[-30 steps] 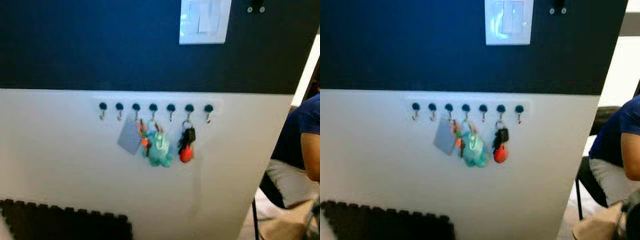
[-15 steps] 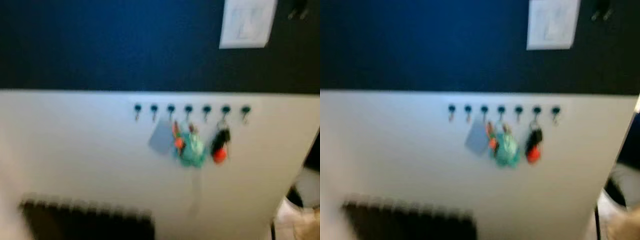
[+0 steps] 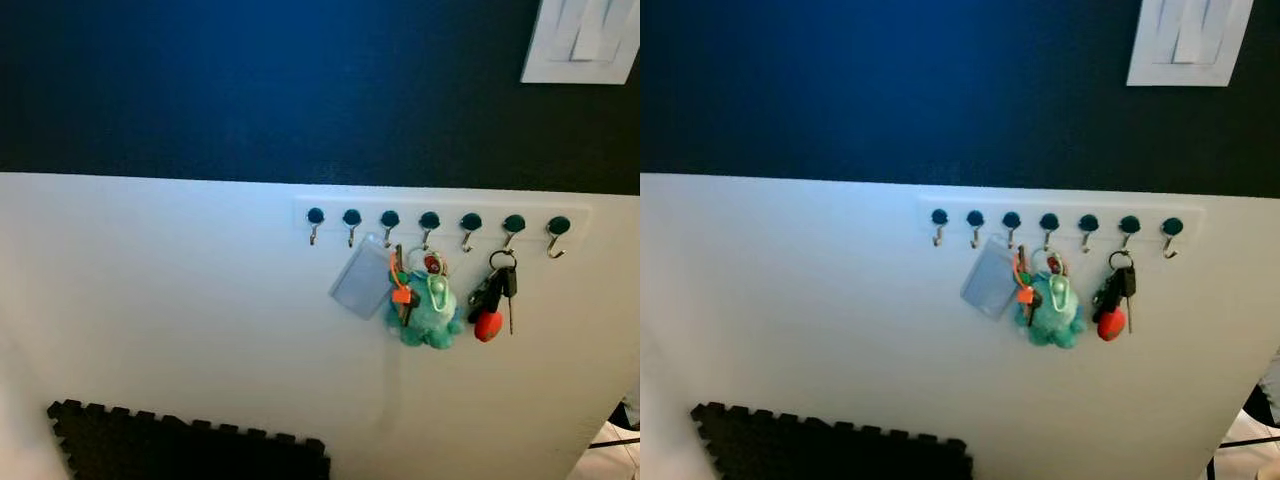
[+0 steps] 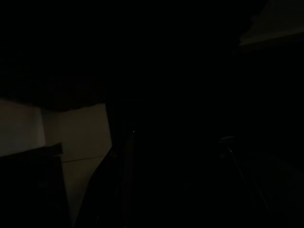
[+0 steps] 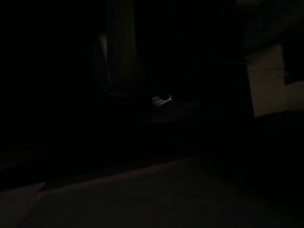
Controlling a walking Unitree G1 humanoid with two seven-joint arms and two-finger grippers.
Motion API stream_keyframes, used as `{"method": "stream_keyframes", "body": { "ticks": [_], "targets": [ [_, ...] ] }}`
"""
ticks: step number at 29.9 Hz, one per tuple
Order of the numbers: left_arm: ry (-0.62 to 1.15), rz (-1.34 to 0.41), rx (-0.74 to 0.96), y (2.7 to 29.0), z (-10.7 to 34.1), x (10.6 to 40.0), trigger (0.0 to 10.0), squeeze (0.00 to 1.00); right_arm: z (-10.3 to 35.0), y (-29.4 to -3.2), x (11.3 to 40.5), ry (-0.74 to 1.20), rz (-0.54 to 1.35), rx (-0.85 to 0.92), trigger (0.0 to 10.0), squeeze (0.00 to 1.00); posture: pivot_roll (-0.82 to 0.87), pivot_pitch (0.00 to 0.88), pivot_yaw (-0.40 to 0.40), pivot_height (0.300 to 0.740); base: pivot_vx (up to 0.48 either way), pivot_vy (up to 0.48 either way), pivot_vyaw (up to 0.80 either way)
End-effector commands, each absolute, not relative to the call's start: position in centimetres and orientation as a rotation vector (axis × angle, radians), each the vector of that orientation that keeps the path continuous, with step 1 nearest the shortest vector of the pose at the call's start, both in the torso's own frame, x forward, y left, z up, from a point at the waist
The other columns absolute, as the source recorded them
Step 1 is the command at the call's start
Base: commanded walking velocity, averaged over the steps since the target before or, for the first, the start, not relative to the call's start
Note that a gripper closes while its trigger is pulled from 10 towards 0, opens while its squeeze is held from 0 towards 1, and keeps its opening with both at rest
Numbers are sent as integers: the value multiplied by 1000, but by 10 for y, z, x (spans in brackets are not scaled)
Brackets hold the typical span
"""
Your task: Hang keys on a hook
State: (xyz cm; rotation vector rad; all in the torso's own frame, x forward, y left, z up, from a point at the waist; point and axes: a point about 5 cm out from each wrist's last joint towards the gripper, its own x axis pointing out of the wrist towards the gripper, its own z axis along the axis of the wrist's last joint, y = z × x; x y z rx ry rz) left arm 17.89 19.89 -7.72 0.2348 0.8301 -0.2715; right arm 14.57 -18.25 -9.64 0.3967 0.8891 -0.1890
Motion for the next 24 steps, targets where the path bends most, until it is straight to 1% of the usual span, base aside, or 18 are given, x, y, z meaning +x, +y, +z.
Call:
{"method": "stream_keyframes", "body": {
  "ticks": [1, 13, 21, 24],
  "targets": [
    [832, -272, 233, 199, -78, 176, 10000, 0, -96, -187, 144, 888, -202, 388, 10000, 0, 69, 0, 39, 740, 0, 0, 0],
    [824, -292, 247, 199, -77, 178, 10000, 0, -96, -188, 144, 887, -197, 386, 10000, 0, 64, 0, 38, 740, 0, 0, 0],
    [831, -253, 225, 202, -77, 179, 10000, 0, -96, -188, 144, 880, -197, 389, 10000, 0, 62, 0, 36, 740, 0, 0, 0],
    [833, -211, 192, 203, -77, 179, 10000, 0, -95, -191, 145, 869, -206, 388, 10000, 0, 57, 0, 37, 740, 0, 0, 0]
  ]
}}
